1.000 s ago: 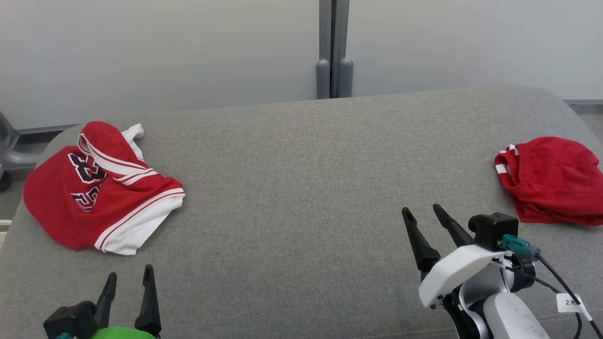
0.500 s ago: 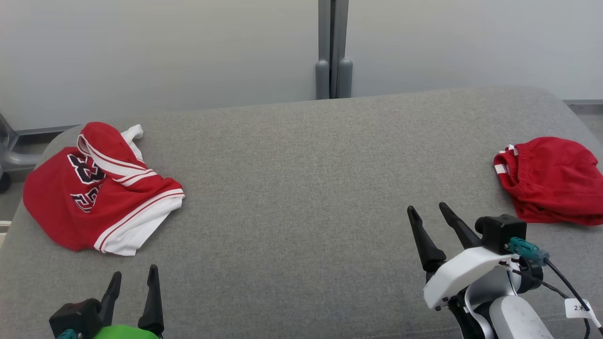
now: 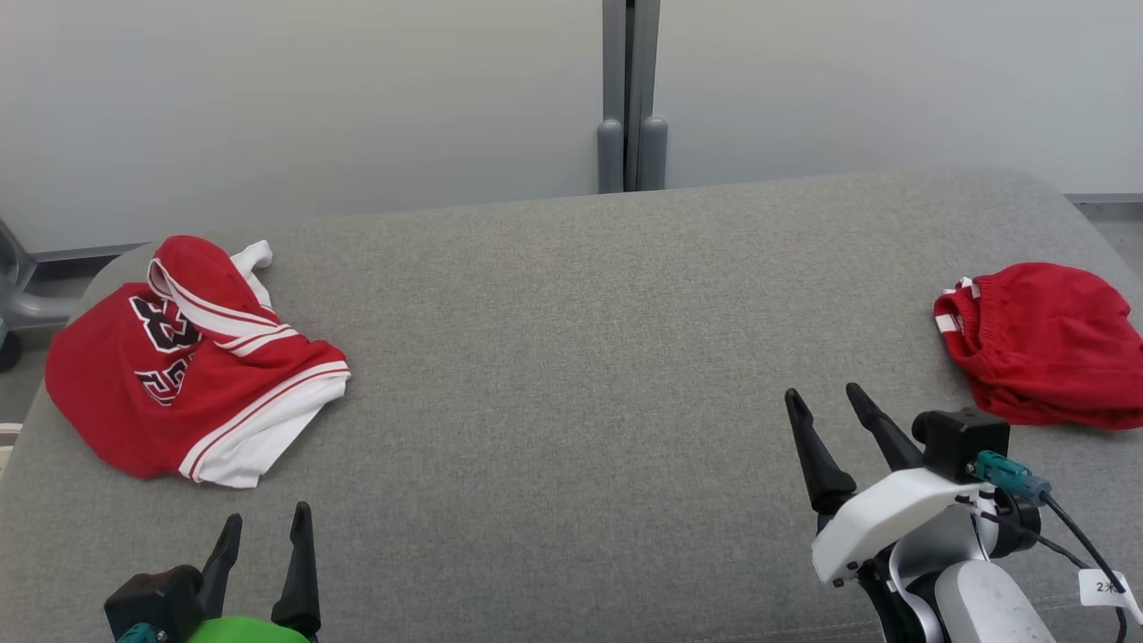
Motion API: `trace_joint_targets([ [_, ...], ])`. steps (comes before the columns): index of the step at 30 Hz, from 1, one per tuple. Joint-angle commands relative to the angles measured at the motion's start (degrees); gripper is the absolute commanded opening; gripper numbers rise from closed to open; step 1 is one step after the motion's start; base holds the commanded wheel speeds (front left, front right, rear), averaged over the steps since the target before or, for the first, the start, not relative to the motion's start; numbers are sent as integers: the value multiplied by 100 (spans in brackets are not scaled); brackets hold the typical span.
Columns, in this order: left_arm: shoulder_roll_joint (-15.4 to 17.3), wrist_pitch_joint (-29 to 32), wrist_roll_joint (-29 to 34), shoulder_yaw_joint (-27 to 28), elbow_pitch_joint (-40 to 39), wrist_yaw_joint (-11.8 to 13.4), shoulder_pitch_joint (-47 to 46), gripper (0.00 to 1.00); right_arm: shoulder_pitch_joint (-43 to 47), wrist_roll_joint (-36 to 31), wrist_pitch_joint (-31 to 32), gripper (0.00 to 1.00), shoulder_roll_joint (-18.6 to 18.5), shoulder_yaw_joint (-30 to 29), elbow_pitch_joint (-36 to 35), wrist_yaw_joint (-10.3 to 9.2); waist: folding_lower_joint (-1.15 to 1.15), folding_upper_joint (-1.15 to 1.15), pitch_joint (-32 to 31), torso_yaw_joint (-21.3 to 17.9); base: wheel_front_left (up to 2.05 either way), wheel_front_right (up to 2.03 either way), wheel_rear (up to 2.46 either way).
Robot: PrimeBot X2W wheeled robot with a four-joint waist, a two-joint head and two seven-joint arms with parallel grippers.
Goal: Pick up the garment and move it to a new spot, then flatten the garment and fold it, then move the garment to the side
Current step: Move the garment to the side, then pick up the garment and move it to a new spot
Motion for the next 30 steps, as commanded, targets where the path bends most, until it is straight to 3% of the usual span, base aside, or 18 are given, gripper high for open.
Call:
trace_joint_targets([
  [1,30,-8,42,-12,-9,-8,-89,100,57,-55,-38,100,-7,-20,21,-2,0,0,-7,0,0,0,0],
  [16,113,35,31,-17,1,-46,-136,100,102,-107,-80,100,-7,-124,3,-2,0,0,-39,136,0,0,0],
  [30,296,109,105,64,-243,99,-199,100,122,-183,-220,100,-8,-498,-50,-2,0,0,-8,1315,0,0,0],
])
